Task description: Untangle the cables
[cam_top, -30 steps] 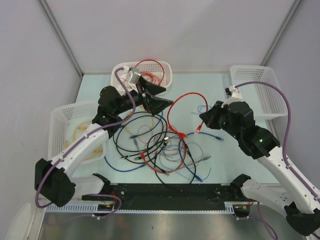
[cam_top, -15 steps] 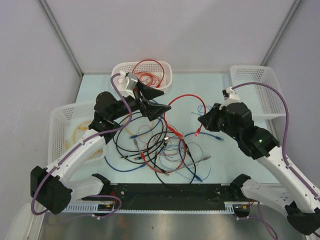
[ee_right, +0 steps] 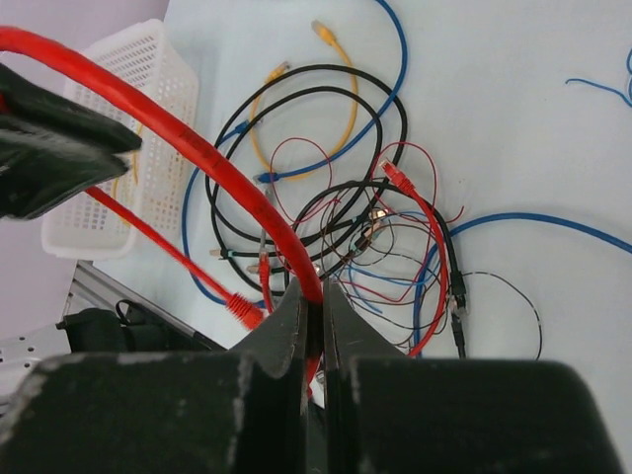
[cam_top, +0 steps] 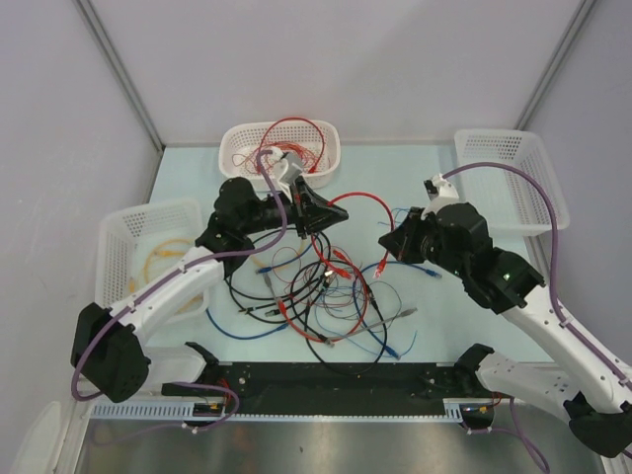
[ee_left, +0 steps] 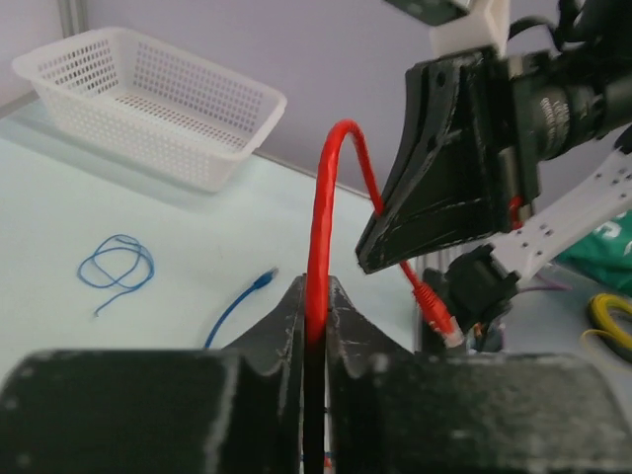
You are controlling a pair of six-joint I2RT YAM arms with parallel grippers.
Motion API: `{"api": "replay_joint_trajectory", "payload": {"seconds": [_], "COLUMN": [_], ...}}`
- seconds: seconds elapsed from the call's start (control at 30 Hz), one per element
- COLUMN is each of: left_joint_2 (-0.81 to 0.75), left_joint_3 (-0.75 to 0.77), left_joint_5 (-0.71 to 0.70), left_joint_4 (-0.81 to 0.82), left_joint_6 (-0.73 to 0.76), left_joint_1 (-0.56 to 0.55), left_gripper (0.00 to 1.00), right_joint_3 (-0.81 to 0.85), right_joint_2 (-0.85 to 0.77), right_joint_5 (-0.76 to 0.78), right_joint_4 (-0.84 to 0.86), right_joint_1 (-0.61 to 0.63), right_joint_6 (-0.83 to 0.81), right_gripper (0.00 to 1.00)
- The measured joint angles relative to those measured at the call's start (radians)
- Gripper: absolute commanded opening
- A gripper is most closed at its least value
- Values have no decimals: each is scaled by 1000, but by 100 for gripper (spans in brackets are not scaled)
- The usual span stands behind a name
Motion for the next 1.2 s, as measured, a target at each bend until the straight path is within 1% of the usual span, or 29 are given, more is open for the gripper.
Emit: {"api": "replay_joint_trajectory", "payload": {"seconds": [0.07,0.1,0.13,0.23,0.33,0.5,0.73,0.83,0.97,1.13,1.17,1.2], "left_joint_2": [18,23,25,27,48,161,390,531,713,935,973,997], "left_joint_3": [8,11,14,39,97,285,598,785,999,1223,1253,1266], "left_joint_5": [5,-1,-8,-48,-108,-260,-620,-759,-887,-970,-977,-982], "left_joint_4": [-21,-35,-45,-74,-83,-143,-319,-410,-494,-591,-604,-613], "left_joint_6": [14,17,23,27,27,3,-10,-3,3,5,6,6], "left_joint_1": [-4,-4,-4,-2,8,64,156,198,248,312,323,331], "left_gripper": [0,0,0,0,0,0,0,0,0,0,2,26], "right_joint_3": [0,0,0,0,0,0,0,0,0,0,0,0], "right_joint_2": [2,2,2,2,-1,-23,-35,-34,-26,26,42,56], "right_joint_5": [1,2,5,14,29,68,152,195,235,263,264,264], "right_joint_4": [-1,-2,-3,-3,-5,-29,-62,-85,-98,-84,-80,-77], "right_joint_1": [0,0,0,0,0,-10,-39,-46,-67,-102,-109,-114], "right_joint_6": [-2,-2,-3,-7,-17,-30,-55,-76,-93,-117,-122,-124], "right_gripper": [9,17,42,70,80,79,77,77,76,76,76,76]}}
